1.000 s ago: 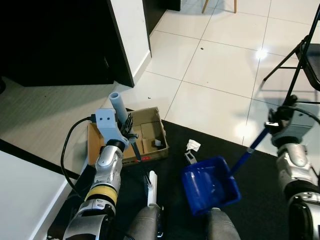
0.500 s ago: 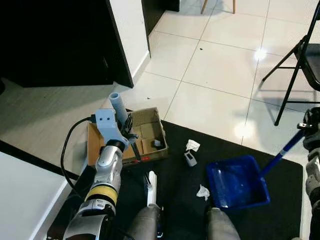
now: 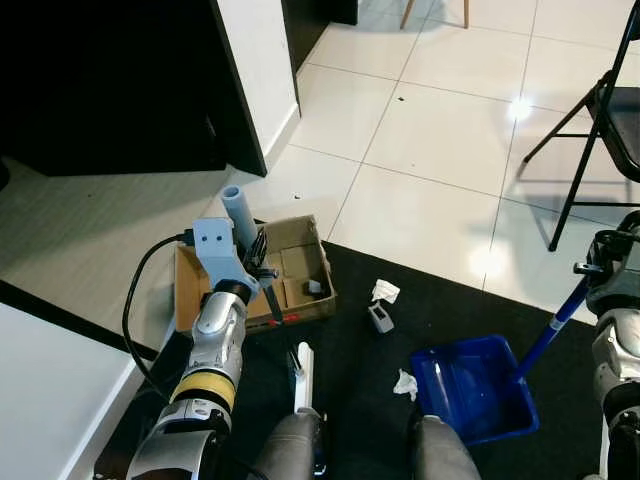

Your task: Sweep floor

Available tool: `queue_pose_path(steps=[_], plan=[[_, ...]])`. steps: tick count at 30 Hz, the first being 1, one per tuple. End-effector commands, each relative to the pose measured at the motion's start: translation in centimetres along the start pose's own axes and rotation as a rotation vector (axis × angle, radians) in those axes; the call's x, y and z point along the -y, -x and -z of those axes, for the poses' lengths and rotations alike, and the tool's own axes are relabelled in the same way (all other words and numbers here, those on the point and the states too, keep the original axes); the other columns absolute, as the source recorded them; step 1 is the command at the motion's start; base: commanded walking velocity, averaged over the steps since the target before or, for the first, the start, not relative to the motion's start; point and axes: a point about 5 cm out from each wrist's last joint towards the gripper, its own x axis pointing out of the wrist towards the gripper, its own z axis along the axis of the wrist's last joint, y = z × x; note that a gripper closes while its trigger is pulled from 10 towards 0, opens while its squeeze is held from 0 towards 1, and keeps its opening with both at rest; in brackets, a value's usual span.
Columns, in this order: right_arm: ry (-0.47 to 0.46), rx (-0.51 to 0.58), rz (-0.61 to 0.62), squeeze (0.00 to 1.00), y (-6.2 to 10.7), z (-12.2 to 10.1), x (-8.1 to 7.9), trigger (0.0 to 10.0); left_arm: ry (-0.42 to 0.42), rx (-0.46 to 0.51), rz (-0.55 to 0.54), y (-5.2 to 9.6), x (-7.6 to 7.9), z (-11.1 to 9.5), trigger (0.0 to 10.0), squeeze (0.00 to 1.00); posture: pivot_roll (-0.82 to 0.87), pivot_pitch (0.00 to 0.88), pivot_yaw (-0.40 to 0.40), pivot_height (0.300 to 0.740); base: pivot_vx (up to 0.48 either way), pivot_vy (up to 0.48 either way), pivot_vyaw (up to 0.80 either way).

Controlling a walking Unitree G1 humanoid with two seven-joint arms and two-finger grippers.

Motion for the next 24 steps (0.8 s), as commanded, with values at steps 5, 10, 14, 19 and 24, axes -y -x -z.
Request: queue_pose_path(steps=[5, 10, 14, 19, 24], plan=[[-0.019, 0.019, -0.001, 0.00, -0.4, -0.5, -0.3, 10.0, 0.060, -0.043, 0.019, 0.6, 0.8, 1.3, 10.0, 0.00, 0.00, 0.194, 0.044, 0.740, 0.000, 0.000, 0.00], [0.000, 0.023, 0.000, 0.00, -0.6, -0.9, 0.0, 10.0, 0.064, -0.040, 0.023, 0.4, 1.0, 1.3, 10.0, 0.00, 0.00, 0.195, 0.044, 0.740, 0.000, 0.000, 0.00], [0.012, 0.022, 0.006, 0.00, -0.7, -0.9, 0.5, 10.0, 0.067, -0.039, 0.028, 0.4, 1.3, 1.3, 10.0, 0.00, -0.01, 0.196, 0.045, 0.740, 0.000, 0.000, 0.00], [0.036, 0.026, 0.006, 0.00, -0.6, -1.0, 0.9, 10.0, 0.071, -0.042, 0.035, 0.5, 1.4, 1.4, 10.0, 0.00, -0.01, 0.195, 0.045, 0.740, 0.000, 0.000, 0.00], [0.062, 0.020, 0.023, 0.00, -0.5, -0.9, 1.6, 10.0, 0.072, -0.042, 0.039, 0.5, 1.5, 1.5, 10.0, 0.00, -0.01, 0.195, 0.045, 0.740, 0.000, 0.000, 0.00]])
